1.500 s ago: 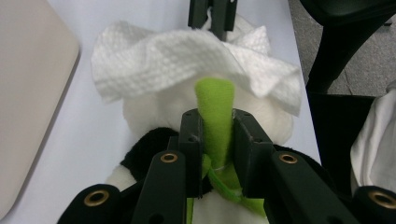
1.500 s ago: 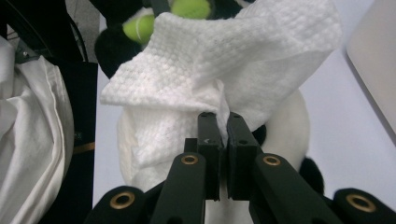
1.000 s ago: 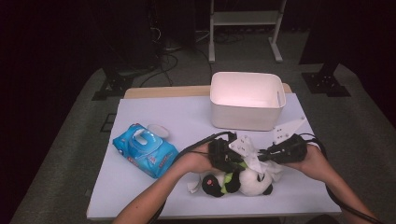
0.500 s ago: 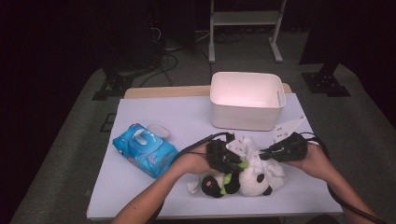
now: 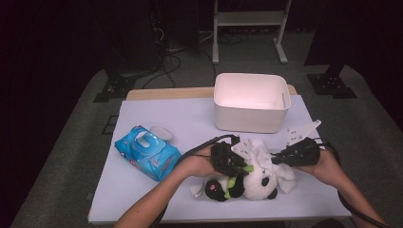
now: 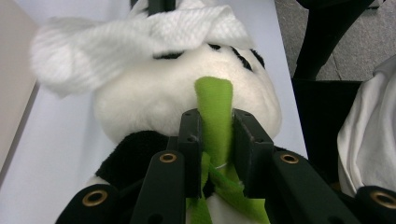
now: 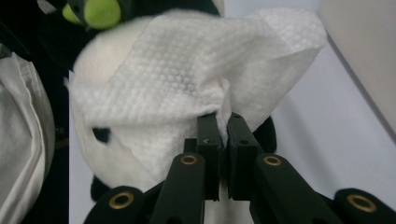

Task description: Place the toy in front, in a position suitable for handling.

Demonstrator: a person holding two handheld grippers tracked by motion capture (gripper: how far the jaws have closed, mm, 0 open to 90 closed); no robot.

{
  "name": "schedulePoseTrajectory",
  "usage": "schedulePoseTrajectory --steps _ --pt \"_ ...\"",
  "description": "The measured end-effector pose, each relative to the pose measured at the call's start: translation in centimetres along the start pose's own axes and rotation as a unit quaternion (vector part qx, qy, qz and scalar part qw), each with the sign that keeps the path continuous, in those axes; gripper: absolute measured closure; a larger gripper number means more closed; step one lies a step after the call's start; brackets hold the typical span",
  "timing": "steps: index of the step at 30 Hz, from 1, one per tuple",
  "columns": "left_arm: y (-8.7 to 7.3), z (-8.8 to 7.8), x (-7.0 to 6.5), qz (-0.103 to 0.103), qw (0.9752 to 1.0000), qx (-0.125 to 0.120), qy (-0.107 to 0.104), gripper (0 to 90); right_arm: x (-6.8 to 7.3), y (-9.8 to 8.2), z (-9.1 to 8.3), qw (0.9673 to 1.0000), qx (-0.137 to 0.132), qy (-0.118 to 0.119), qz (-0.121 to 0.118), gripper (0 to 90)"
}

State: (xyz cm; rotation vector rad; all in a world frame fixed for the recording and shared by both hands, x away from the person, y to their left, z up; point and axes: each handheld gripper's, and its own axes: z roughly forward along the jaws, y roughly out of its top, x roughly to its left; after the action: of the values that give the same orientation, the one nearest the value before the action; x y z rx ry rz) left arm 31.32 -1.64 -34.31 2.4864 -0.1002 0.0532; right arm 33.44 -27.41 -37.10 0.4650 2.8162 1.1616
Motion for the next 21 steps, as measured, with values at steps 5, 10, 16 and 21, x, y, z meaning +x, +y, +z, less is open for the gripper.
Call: schedulePoseTrajectory --steps 5,10,16,21 --pt "0.0 0.0 -0.2 0.006 1.0000 0.000 -0.002 73.4 0.4 2.8 0.9 0.9995 0.000 0.008 -0.031 85.1" --pt "-0.1 -0.1 -0.4 0.005 1.0000 -0.003 -0.002 73.3 0.7 4.5 1.7 0.9987 0.003 0.013 -0.049 85.0" --pt "-0.1 -0.2 -0.2 0.003 1.0000 -0.002 0.003 73.3 0.2 3.0 1.0 0.9995 -0.002 0.004 -0.030 84.9" --pt "-0.1 -0.3 0.2 -0.002 1.0000 -0.001 0.008 73.3 -0.5 0.0 0.4 0.9999 -0.007 -0.004 0.011 84.8"
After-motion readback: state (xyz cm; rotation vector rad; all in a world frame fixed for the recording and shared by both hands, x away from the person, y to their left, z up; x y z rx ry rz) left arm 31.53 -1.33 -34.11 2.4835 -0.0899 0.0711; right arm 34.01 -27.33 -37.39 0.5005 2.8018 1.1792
